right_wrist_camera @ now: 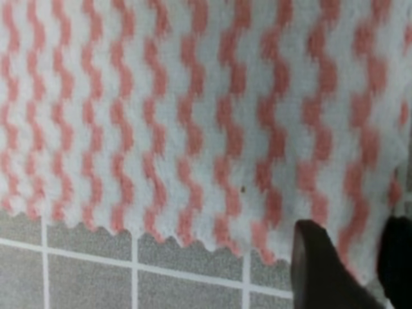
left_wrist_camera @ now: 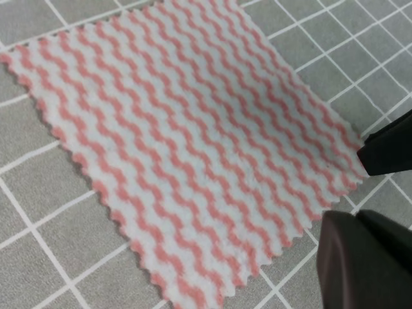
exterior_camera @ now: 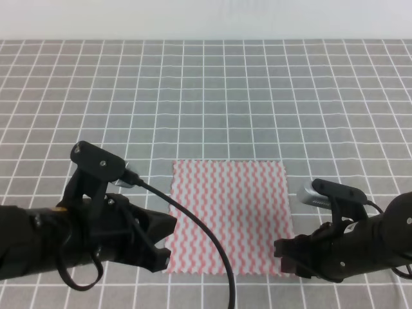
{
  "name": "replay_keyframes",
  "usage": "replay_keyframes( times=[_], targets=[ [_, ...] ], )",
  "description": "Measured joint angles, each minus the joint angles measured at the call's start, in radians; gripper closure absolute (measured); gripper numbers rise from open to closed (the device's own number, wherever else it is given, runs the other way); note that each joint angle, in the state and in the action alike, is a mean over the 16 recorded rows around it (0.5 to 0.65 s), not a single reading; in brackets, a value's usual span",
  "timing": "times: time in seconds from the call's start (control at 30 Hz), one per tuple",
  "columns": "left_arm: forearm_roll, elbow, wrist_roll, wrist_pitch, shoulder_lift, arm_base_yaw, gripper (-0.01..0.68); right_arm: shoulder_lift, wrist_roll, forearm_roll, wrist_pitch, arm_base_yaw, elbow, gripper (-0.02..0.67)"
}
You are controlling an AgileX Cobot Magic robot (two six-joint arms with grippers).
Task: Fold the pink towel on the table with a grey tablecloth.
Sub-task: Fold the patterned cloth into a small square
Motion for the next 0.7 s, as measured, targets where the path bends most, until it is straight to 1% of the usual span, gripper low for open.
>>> replay_keyframes(
  times=[0.23,0.53,0.7],
  targets=[
    [0.0,0.0,0.0,0.0,0.0,0.0,0.676,0.0,-0.007,-0.005,0.001,0.0,0.0,0.517],
    [0.0,0.0,0.001,0.002,-0.001,0.0,0.676,-0.001,-0.007,-0.011,0.003,0.0,0.0,0.606],
    [0.0,0.0,0.023,0.002,-0.002,0.0,0.676,-0.004,-0.007,-0.014,0.001,-0.001,-0.006,0.637]
  ],
)
